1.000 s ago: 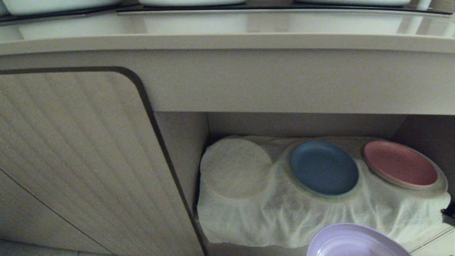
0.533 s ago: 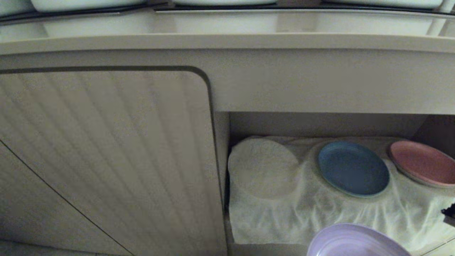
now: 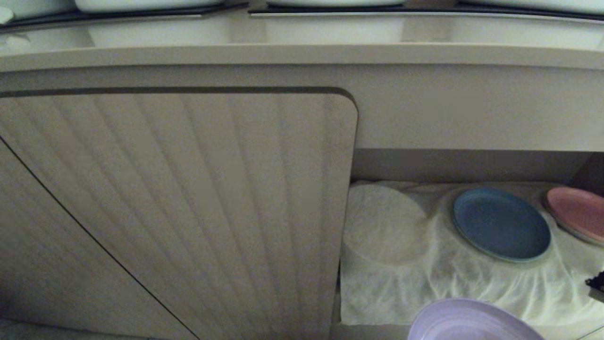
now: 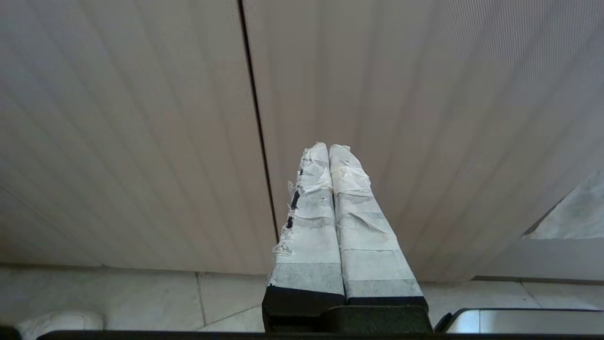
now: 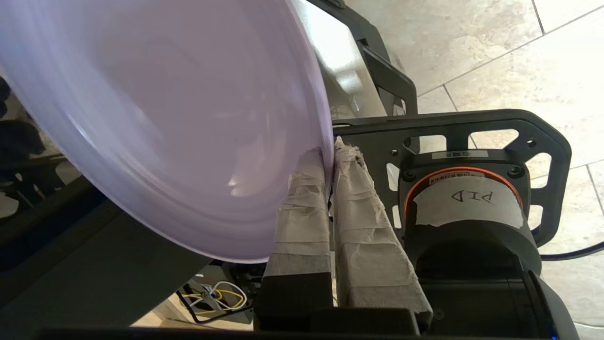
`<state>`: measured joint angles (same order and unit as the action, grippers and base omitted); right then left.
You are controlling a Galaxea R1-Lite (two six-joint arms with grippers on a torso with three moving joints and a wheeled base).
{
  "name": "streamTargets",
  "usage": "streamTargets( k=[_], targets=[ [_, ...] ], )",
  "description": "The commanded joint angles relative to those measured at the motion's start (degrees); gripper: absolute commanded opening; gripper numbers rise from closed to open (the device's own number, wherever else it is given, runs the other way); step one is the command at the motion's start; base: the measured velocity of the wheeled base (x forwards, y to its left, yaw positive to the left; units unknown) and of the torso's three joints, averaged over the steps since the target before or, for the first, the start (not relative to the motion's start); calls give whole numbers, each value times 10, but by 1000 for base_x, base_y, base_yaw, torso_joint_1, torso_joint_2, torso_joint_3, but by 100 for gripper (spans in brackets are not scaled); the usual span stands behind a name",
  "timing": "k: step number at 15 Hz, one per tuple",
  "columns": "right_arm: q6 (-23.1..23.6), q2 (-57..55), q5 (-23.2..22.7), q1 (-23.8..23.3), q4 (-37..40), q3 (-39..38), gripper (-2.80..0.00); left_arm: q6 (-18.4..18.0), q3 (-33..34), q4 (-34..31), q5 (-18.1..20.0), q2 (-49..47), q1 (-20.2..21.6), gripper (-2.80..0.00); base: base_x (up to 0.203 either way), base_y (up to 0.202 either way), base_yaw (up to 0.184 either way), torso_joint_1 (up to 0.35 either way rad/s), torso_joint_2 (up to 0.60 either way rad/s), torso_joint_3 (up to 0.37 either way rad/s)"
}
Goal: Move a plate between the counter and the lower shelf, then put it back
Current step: Put the plate in the cupboard
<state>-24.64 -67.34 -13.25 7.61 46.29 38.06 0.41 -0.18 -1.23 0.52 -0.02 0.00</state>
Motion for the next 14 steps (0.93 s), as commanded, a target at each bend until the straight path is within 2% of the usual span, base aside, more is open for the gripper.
streamTargets(
  k=[1,8,14],
  targets=[
    [-1,0,-1,0,2,-1,-280,0,0,0,0,0,0,-280,0,0,0,0,0,0],
    [-2,4,-3,0,-1,-3,-280,0,0,0,0,0,0,-280,0,0,0,0,0,0],
    [-5,5,-15,0,-64,-42,-280,0,0,0,0,0,0,-280,0,0,0,0,0,0]
  ],
)
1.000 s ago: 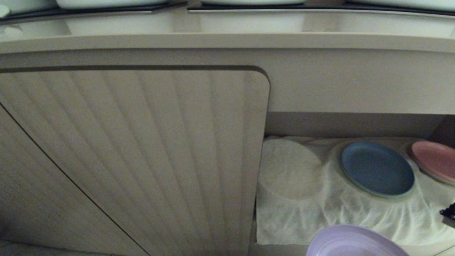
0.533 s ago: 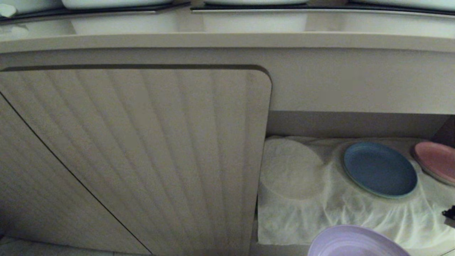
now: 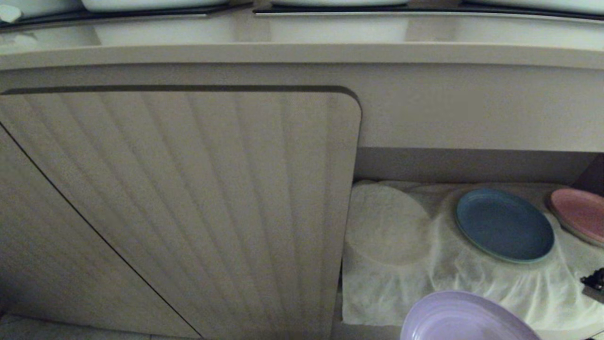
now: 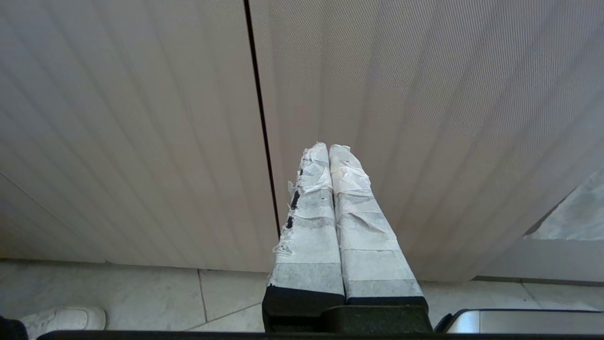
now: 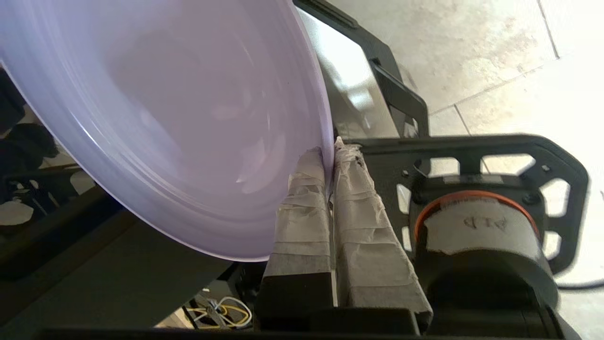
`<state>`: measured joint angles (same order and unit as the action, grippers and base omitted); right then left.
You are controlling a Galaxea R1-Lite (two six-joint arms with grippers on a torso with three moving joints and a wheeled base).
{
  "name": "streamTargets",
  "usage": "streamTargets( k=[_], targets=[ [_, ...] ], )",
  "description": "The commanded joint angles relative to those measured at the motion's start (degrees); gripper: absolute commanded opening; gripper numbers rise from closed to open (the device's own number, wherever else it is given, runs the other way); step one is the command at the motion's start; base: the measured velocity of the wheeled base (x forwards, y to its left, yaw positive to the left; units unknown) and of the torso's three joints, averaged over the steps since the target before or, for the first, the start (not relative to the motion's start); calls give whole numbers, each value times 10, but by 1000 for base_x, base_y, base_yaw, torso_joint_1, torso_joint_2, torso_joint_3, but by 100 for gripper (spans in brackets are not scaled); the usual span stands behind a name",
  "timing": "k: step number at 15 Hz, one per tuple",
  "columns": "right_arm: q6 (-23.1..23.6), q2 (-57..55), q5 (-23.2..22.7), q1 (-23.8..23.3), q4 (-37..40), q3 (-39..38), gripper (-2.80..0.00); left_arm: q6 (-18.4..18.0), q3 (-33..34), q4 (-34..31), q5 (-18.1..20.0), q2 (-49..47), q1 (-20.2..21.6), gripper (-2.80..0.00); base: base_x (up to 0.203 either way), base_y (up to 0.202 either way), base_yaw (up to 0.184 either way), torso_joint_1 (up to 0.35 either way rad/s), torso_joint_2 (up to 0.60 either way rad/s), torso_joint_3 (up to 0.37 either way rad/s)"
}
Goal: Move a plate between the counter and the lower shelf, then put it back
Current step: Put the plate in the cupboard
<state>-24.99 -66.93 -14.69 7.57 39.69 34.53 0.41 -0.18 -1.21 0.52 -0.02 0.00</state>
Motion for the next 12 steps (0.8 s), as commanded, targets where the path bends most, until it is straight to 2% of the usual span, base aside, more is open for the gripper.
streamTargets(
  k=[1,12],
  targets=[
    [-1,2,-2,1,-2,-11,-280,0,0,0,0,0,0,-280,0,0,0,0,0,0],
    [-11,-48,-47,-1,-129,-51,-280,0,0,0,0,0,0,-280,0,0,0,0,0,0]
  ],
)
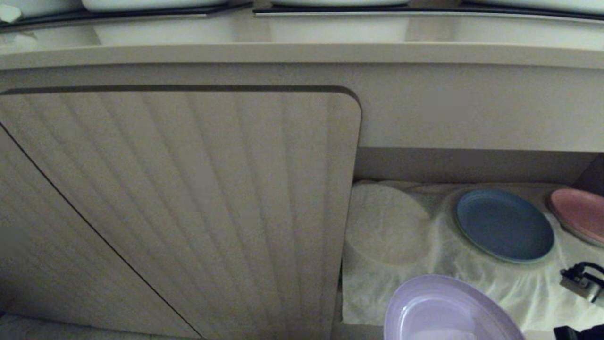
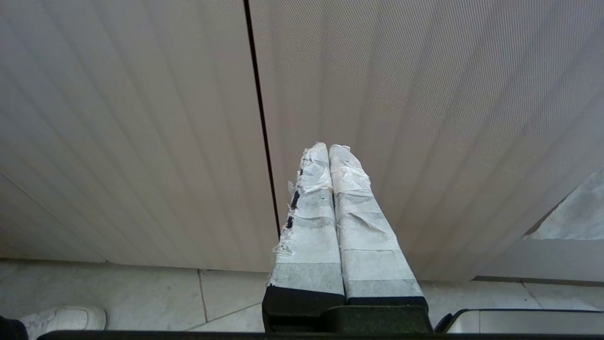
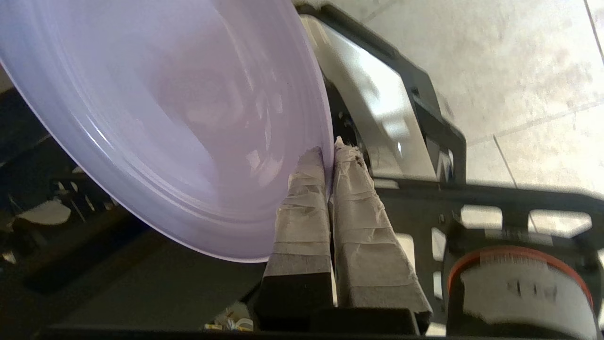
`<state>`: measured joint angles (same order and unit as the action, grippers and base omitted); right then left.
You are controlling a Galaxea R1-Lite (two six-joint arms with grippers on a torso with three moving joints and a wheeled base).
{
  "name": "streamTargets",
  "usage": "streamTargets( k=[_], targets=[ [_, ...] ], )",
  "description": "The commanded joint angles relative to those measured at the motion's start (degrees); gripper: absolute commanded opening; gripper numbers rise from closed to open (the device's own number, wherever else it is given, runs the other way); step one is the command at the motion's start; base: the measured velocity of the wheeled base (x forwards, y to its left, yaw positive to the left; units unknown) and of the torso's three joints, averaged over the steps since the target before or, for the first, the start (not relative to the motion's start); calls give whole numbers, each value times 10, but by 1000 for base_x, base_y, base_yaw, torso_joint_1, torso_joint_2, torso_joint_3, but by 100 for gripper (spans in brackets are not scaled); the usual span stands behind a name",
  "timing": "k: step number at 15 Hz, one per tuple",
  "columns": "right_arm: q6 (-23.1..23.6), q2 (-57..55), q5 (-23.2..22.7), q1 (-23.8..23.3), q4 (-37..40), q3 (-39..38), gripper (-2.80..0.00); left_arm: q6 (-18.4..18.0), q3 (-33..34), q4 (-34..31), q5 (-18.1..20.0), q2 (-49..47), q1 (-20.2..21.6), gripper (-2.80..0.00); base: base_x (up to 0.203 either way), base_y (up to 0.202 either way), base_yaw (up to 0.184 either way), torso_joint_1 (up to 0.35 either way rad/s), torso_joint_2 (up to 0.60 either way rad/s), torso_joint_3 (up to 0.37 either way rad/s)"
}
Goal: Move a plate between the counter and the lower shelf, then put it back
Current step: Put the plate in the cupboard
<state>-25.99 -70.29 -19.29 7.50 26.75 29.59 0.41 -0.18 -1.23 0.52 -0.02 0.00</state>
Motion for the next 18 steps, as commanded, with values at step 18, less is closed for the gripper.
streamTargets(
  k=[18],
  targets=[
    [-17,-151,-1,-27,-198,-18,-280,0,0,0,0,0,0,-280,0,0,0,0,0,0]
  ],
)
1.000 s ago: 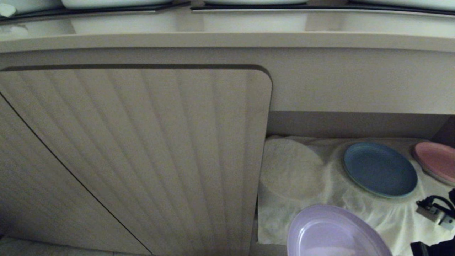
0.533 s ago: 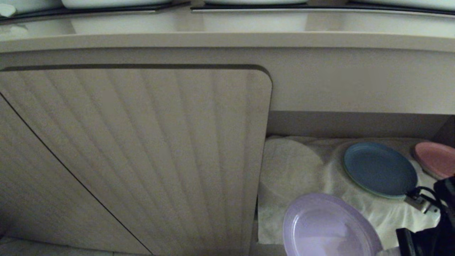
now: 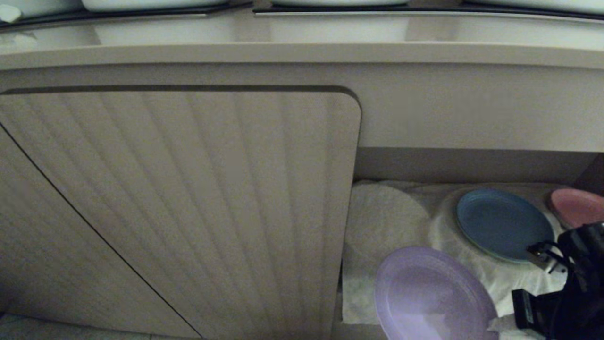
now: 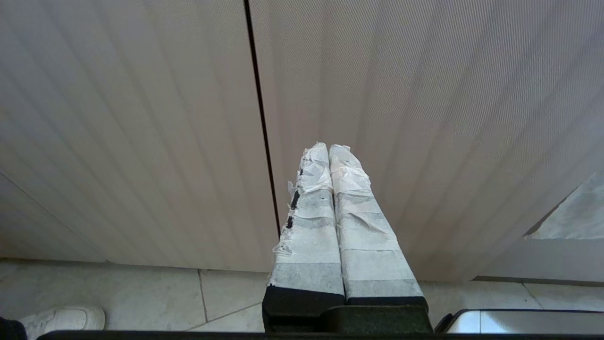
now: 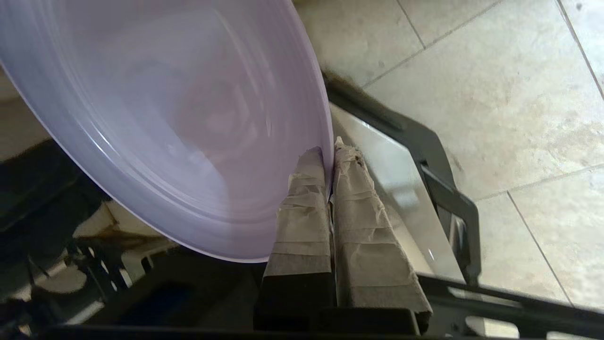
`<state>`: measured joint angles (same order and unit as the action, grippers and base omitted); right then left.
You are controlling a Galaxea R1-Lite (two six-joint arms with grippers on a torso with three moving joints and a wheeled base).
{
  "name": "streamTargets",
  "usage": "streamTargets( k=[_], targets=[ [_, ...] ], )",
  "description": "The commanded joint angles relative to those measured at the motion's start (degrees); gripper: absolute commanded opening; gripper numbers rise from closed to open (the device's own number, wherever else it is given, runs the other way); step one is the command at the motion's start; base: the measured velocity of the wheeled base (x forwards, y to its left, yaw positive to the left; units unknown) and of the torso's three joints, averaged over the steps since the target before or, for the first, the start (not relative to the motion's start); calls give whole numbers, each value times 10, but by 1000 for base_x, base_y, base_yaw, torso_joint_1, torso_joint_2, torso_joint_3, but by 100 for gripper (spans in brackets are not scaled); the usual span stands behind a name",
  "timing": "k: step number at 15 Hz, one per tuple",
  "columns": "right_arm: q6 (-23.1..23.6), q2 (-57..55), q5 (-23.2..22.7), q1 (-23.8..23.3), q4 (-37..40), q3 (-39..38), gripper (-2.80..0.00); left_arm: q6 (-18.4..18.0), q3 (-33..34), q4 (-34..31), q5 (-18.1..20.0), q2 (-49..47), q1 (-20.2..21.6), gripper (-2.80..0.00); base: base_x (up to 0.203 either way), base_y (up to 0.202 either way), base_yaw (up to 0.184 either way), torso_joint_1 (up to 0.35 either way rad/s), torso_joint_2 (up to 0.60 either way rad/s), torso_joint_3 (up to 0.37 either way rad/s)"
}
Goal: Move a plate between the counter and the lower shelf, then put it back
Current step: Put the plate in the cupboard
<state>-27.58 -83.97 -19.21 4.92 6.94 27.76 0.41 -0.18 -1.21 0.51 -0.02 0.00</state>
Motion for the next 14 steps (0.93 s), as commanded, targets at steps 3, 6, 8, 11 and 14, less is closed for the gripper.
streamTargets(
  k=[3,6,8,11,14],
  targets=[
    [-13,-34,-2,-1,-39,4,-280,0,0,0,0,0,0,-280,0,0,0,0,0,0],
    [-13,-51,-2,-1,-67,7,-280,0,0,0,0,0,0,-280,0,0,0,0,0,0],
    [-13,-63,-2,-1,-78,12,-280,0,0,0,0,0,0,-280,0,0,0,0,0,0],
    [-13,-78,-1,-1,-82,28,-280,0,0,0,0,0,0,-280,0,0,0,0,0,0],
    [-49,-88,-1,-1,-82,56,-280,0,0,0,0,0,0,-280,0,0,0,0,0,0]
  ],
)
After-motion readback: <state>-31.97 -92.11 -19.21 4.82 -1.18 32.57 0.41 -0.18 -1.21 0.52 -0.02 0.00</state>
